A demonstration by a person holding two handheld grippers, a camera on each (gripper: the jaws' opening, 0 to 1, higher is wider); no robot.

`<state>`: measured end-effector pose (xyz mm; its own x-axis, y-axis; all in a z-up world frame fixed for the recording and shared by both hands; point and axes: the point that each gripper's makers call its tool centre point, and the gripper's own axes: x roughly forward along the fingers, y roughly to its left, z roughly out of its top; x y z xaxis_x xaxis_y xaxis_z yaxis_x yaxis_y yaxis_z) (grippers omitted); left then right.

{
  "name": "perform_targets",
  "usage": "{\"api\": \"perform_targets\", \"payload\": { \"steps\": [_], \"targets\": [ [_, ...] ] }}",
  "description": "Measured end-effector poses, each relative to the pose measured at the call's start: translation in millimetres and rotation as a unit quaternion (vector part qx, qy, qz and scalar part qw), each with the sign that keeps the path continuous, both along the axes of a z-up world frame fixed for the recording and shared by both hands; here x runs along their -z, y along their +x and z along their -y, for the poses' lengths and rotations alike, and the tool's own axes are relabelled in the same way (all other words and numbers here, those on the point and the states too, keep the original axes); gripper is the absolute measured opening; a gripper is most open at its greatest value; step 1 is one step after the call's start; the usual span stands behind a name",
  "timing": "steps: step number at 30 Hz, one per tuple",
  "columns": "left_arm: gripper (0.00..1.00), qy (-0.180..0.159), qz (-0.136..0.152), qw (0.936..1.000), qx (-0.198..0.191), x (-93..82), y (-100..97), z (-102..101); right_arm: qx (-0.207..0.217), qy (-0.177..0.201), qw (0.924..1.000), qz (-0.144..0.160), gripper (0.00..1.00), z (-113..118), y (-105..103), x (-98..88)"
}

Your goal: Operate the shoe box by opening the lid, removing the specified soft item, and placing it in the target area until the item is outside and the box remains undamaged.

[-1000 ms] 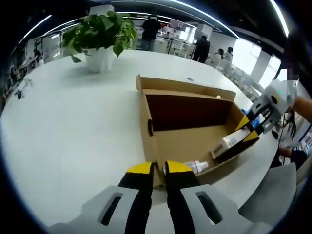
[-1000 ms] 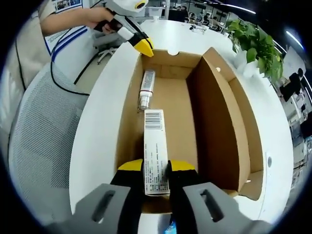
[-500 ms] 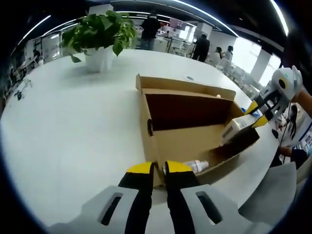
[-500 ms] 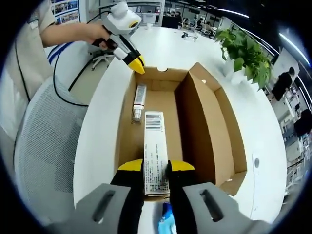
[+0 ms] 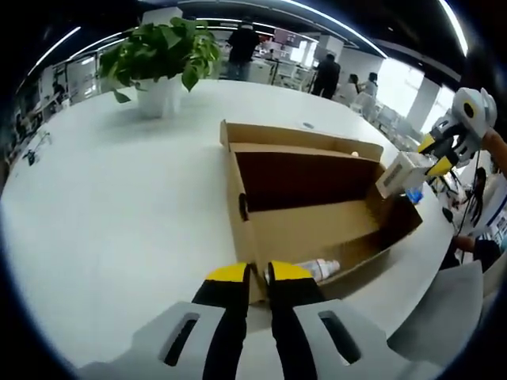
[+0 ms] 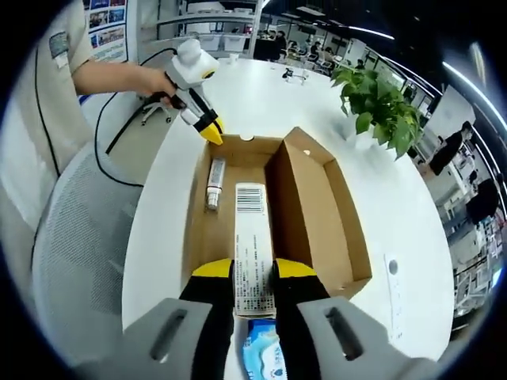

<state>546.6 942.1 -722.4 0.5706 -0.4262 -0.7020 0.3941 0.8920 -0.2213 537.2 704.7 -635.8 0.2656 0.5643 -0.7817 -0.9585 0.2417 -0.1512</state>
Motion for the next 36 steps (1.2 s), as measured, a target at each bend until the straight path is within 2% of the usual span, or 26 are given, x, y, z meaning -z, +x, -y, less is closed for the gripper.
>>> {"api": "perform_targets", "payload": {
  "steps": [7, 15, 36],
  "targets": [
    [0.06, 0.005, -0.001, 1.0, 0.002, 0.0, -0.1, 0.8, 0.005, 0.002, 0.9998, 0.017, 0.16, 14.2, 3.7, -19.1],
    [0.06, 0.01, -0.003, 0.9999, 0.004, -0.4, -0.2, 1.5, 0.02, -0.003, 0.9991, 0.036, 0.16, 43.8, 8.4, -35.2],
    [0.06, 0.011, -0.003, 0.9999, 0.002, -0.6, -1.3, 1.5, 0.045, -0.023, 0.9974, 0.05, 0.16, 98.5, 13.2, -42.4]
  ]
}}
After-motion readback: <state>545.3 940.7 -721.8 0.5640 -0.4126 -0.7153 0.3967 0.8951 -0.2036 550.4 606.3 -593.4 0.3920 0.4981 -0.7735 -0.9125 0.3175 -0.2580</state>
